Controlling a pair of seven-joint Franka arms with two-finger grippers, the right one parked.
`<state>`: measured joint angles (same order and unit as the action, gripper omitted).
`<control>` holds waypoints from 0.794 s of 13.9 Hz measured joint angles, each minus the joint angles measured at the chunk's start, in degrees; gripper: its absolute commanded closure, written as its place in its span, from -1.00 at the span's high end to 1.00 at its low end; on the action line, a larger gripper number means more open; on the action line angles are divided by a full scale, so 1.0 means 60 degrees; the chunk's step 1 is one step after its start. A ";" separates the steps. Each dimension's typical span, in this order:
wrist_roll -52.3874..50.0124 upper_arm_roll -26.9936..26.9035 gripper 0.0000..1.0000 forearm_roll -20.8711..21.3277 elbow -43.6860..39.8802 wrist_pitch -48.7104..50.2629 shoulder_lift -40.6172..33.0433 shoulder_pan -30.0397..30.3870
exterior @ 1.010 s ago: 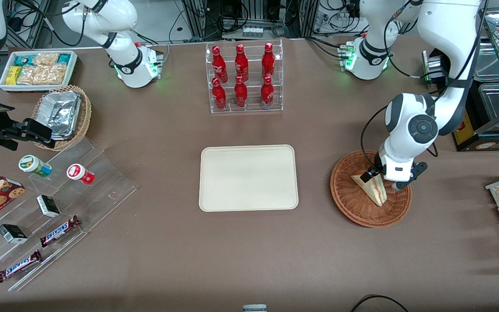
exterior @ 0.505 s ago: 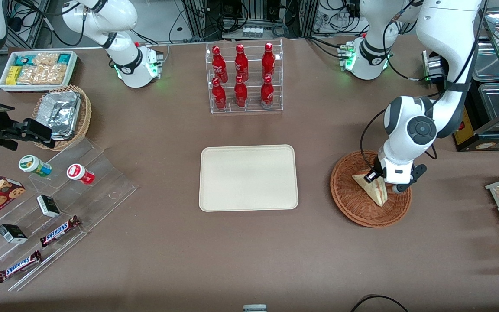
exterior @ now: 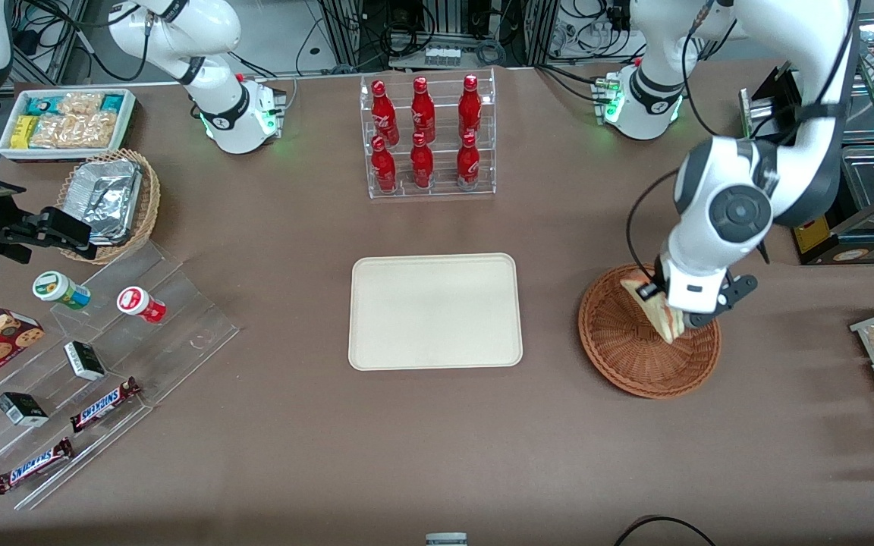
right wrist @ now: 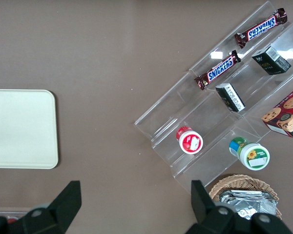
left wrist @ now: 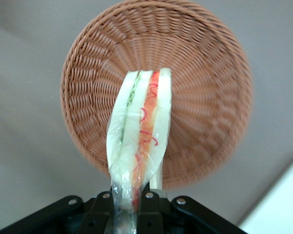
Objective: Place sandwich from basket to tray
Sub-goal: 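Carry the sandwich over the cream tray and lower it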
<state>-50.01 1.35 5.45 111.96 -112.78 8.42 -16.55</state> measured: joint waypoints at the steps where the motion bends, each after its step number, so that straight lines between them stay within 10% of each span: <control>1: -0.0001 0.0018 -1.00 -0.0004 -0.0405 0.0448 -0.0057 -0.0457; 11: -0.0659 0.0079 -1.00 -0.0214 -0.3398 -0.0113 0.3093 -0.4507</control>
<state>-53.96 1.82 4.17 91.57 -113.46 26.98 -43.60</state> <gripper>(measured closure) 0.850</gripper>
